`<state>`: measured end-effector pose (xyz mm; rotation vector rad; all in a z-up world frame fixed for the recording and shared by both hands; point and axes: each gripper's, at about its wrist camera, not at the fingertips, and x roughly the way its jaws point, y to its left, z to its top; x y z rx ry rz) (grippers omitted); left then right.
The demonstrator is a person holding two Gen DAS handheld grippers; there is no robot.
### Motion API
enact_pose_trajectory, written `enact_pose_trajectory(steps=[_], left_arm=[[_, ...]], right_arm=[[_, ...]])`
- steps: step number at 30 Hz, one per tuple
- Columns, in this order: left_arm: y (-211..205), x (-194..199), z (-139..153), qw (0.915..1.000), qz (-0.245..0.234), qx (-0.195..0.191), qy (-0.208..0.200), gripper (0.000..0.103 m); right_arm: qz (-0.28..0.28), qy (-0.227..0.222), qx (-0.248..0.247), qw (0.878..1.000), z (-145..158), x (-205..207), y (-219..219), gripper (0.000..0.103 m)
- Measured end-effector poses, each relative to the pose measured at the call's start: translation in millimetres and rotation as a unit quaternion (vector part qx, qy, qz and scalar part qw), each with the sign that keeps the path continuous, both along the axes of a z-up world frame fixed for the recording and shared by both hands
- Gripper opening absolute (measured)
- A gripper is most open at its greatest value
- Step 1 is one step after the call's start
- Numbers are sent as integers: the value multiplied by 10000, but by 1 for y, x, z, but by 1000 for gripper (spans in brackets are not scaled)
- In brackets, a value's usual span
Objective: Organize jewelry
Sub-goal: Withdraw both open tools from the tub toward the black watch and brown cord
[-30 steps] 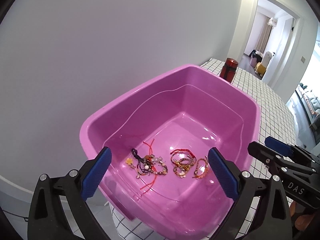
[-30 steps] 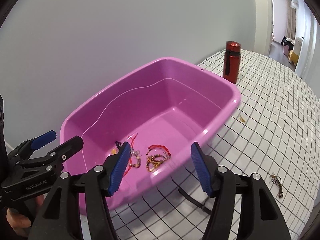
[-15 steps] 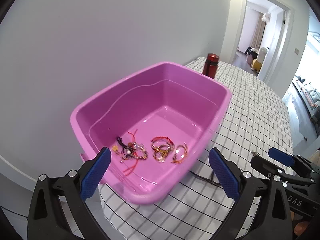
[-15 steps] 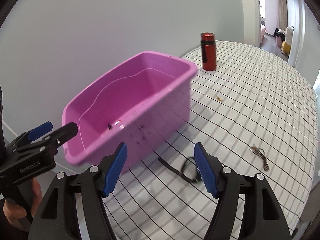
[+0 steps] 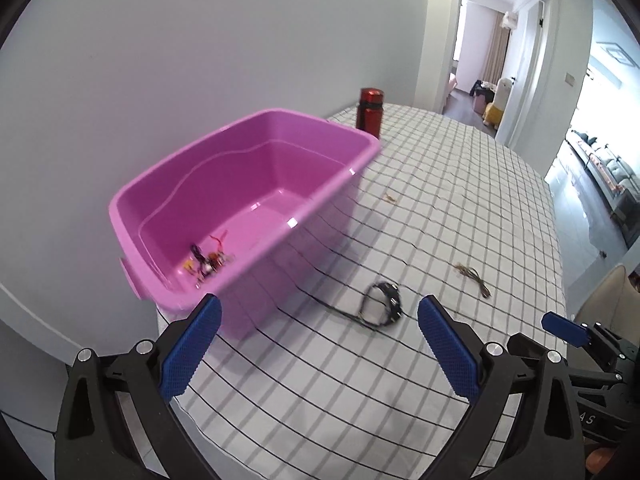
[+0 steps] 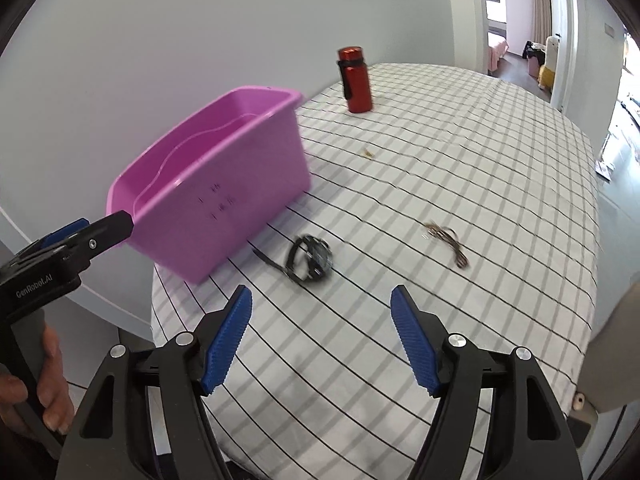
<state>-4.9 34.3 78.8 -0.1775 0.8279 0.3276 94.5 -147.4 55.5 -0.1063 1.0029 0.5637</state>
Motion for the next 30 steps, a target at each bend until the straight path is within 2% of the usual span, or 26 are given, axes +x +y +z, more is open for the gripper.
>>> enact_pose_trajectory(steps=[7,16,24,30], left_arm=[[-41,-19,-17,9998,92,-124,127,97],[-64,-26,-53,9986,149,-200,471,97],[-60,-2,-81,9987,168,-320,354,97],[-62,35,-108,9992,-25,-308,251,97]], right_arm=[[-14,124,-19,9999,-15,-12,-51,69],[-82,237,22,9997,-41,-12,-82,69],[-412,115,7,9991,-58,14,-88,69],[-599,10,-312,9977,-77,43,-86,69]])
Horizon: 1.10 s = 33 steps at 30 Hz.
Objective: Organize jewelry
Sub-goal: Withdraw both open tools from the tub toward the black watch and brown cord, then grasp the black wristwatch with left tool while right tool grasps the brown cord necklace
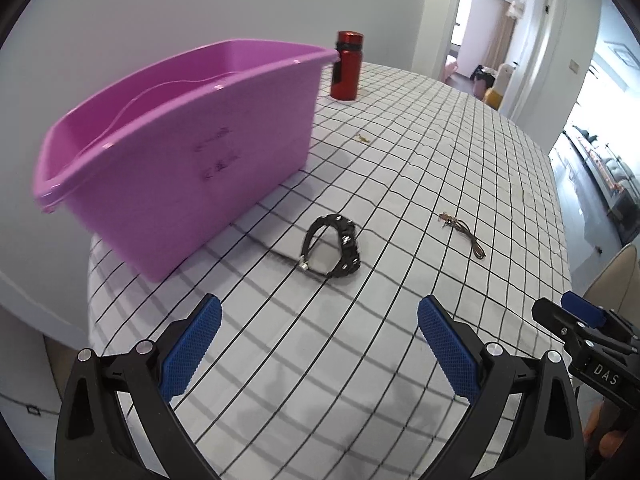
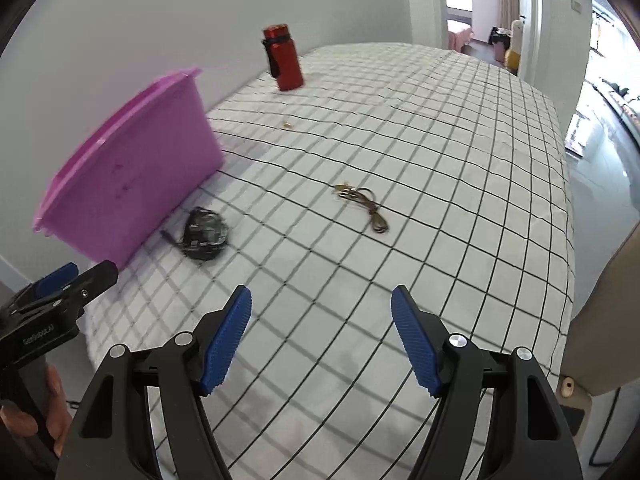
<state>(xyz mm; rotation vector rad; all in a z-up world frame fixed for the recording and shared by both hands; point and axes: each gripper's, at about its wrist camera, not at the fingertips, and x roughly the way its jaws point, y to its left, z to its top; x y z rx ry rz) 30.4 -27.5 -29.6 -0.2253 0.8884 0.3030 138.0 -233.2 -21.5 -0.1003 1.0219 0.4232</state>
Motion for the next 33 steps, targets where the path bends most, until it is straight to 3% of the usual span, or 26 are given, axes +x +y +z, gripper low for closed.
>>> enact_pose_trajectory(steps=[10,20,33], left_arm=[[-18,49,-46,9995,-201,192,-169,97],[-21,63,-64,9962,331,466,-662,97],[-21,90,-92,9972,461,427,-413,97]], right_arm=[[-218,-201,-176,9994,-38,46,4,69],[57,-341,-141,9993,-79,82,2,69],[157,-274,-188,9993,-107,111,13,69]])
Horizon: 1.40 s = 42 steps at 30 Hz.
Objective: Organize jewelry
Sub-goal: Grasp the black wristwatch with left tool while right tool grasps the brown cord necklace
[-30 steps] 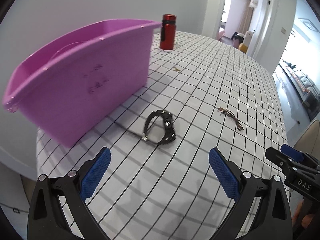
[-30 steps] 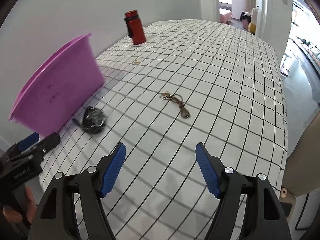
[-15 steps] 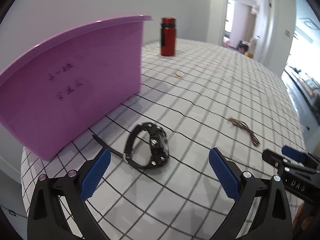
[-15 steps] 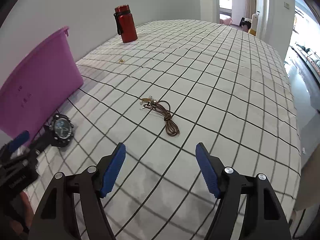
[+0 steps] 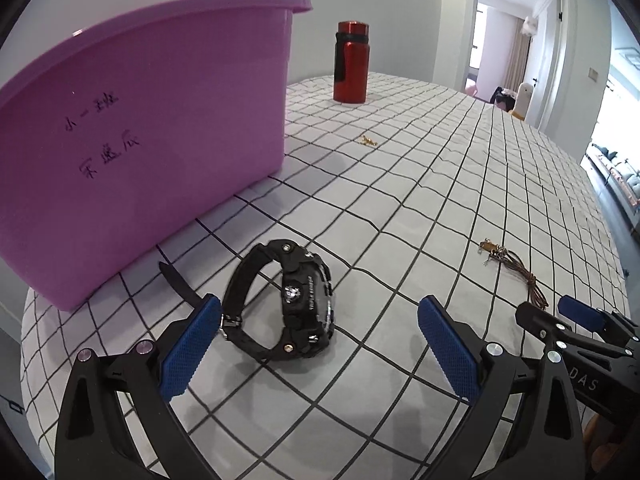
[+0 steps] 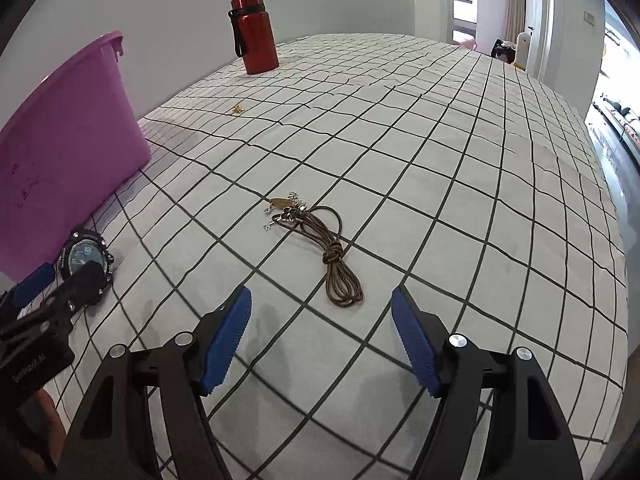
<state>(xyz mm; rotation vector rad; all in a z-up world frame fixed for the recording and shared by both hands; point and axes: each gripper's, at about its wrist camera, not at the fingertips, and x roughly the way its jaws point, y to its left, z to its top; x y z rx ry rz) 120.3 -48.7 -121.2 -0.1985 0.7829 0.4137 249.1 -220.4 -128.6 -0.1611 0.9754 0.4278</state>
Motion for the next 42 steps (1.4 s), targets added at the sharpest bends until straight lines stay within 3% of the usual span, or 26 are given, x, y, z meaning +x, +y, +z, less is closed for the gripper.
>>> enact_pose_trajectory(steps=[20,34,39,42], left_arm=[[1,24,-17,9996,-94,-134,241,97],[1,45,-31,9963,-214,-247,798,97],[0,47,-30,9961,-249,-259,808,97],[1,46,-30,9961,-258,-277,800,96]], right_arm=[[277,-216,-501,9981,-8,28,22,69],[368,-238,-515,9977,-9,33,28,69],[383,-250,-543,9975,-10,34,28,69],[410,-265,-526,9974,-9,32,30,63]])
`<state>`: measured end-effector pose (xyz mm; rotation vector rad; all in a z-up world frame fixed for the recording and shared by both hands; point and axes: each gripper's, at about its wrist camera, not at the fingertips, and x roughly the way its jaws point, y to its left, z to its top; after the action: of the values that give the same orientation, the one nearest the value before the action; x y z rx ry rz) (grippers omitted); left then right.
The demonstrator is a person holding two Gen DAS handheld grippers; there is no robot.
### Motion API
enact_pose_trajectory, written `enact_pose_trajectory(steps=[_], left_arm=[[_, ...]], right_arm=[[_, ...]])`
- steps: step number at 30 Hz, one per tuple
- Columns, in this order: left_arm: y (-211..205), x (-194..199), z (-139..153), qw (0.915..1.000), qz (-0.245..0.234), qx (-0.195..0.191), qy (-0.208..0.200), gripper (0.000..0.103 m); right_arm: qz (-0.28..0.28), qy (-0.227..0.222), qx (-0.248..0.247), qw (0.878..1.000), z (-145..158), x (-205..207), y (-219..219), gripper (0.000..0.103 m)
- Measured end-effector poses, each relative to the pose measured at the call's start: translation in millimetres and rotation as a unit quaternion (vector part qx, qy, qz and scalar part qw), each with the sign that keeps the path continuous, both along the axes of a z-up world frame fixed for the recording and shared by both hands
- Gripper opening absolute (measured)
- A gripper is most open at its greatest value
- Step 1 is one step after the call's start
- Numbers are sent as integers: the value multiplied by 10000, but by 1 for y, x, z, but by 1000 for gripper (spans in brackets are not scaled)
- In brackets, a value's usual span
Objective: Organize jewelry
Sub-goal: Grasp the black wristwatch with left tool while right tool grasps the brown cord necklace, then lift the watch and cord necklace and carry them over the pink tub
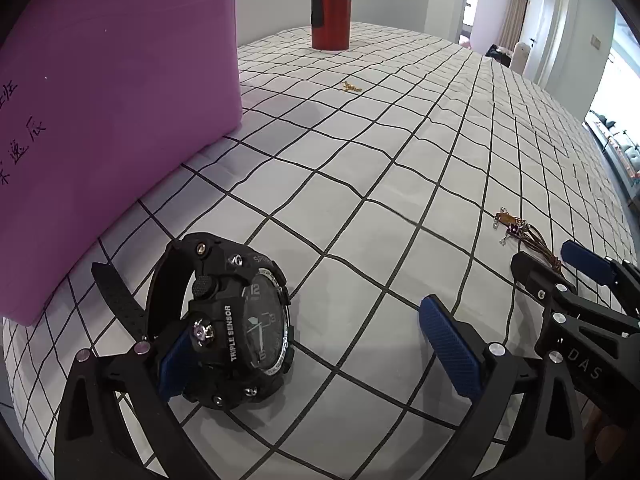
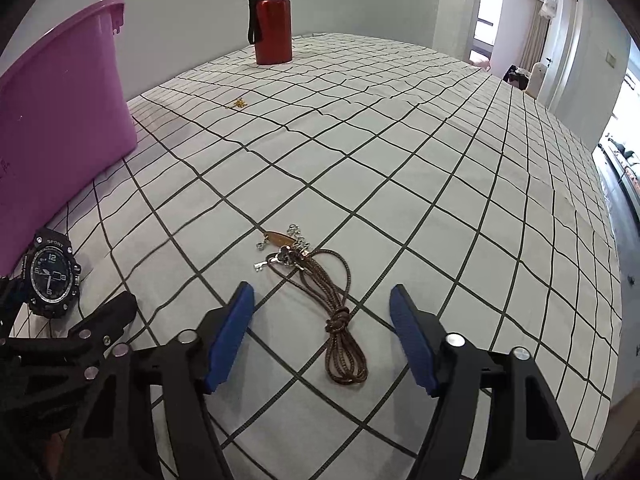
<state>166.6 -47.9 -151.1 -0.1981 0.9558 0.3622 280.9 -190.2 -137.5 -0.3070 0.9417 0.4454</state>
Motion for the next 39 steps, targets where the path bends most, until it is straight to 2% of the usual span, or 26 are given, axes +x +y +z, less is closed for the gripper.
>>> enact_pose_trajectory(steps=[1,3,4,5,6,7,8,9,14,22,27,31,39], left_arm=[[0,-1,1,10000,14,0,-27,94],[2,-3,2,9999,53,27,-116,79],[2,-5,3,9998,54,41,-160,73],[1,-7,5,9997,39,74,-210,61],[2,-8,5,9997,28,72,-237,49],[3,-11,6,9996,50,93,-269,43],[4,-12,6,9995,65,105,-284,27],[6,-14,7,9995,41,63,-305,24],[3,-27,8,9994,-23,58,-333,21],[-18,-65,25,9996,-27,-110,-248,21],[-33,-96,61,9995,-35,-236,-197,21],[-37,-118,95,9992,69,-305,-245,21],[-18,-160,180,9962,459,-144,-722,21]], right_arm=[[40,-15,7,10000,0,-2,1,57],[149,-62,26,9999,0,-8,3,41],[166,-97,14,9998,1,-10,4,29],[170,-117,5,9998,1,-11,4,14],[157,-136,-13,9998,1,-12,4,12],[155,-114,-1,9998,1,-13,3,12],[137,-69,71,9999,2,-13,0,11],[102,12,198,9998,3,-13,-4,11],[102,222,510,9984,6,-29,-17,11],[354,337,575,9971,28,-73,-30,11],[668,416,621,9950,63,-100,-31,11],[977,288,656,9926,101,-120,-30,11],[1474,-90,1007,9839,181,-139,-14,11]])
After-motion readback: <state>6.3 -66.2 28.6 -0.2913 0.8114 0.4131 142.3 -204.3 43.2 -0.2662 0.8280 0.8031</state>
